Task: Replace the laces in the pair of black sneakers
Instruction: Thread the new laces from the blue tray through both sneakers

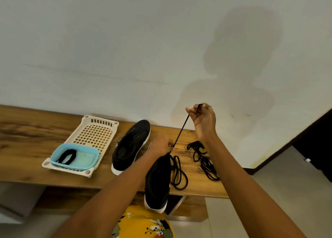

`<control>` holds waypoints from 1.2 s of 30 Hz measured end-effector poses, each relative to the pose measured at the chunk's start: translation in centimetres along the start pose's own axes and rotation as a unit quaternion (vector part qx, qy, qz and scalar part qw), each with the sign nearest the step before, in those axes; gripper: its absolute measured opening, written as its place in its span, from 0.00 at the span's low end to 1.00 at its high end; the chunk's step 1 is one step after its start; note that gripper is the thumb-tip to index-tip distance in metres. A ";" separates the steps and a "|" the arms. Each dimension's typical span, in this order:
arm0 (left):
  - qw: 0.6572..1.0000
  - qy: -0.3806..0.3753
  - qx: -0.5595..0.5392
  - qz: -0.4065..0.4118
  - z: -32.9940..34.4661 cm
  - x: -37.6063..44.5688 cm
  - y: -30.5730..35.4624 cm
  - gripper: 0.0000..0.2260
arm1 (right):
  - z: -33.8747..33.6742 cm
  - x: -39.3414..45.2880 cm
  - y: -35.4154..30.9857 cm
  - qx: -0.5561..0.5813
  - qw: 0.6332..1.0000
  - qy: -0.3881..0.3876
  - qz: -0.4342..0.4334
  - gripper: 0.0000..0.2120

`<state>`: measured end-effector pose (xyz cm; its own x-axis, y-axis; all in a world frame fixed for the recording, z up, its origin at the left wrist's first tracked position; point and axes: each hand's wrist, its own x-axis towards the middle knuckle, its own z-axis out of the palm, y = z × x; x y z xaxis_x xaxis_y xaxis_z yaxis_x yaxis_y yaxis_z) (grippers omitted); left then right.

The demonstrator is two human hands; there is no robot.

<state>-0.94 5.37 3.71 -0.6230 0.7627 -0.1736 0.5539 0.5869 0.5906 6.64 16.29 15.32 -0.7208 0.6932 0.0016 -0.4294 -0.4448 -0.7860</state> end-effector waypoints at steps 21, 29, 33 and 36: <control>0.934 0.193 -0.294 -0.055 -5.7 -2.2 0.4 0.08 | 0.4 -1.4 0.1 -0.512 0.855 -0.061 -0.056 0.08; 0.979 -0.008 -0.133 -0.152 0.5 -3.9 -4.2 0.23 | -2.4 -1.3 3.1 -0.576 0.817 0.015 0.034 0.10; 0.988 -0.076 -0.003 -0.137 2.7 -4.1 -4.1 0.28 | -5.1 -2.1 6.6 -0.588 0.798 0.063 0.118 0.08; 0.990 -0.004 0.022 -0.139 3.3 -4.0 -3.9 0.12 | -6.2 -3.4 8.1 -0.564 0.813 0.059 0.131 0.10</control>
<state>1.25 0.94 -0.48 -0.7501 0.5719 -0.3320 0.3850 0.7859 0.4839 9.02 13.83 5.15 -0.6210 0.7378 -0.2645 0.5516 0.1717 -0.8162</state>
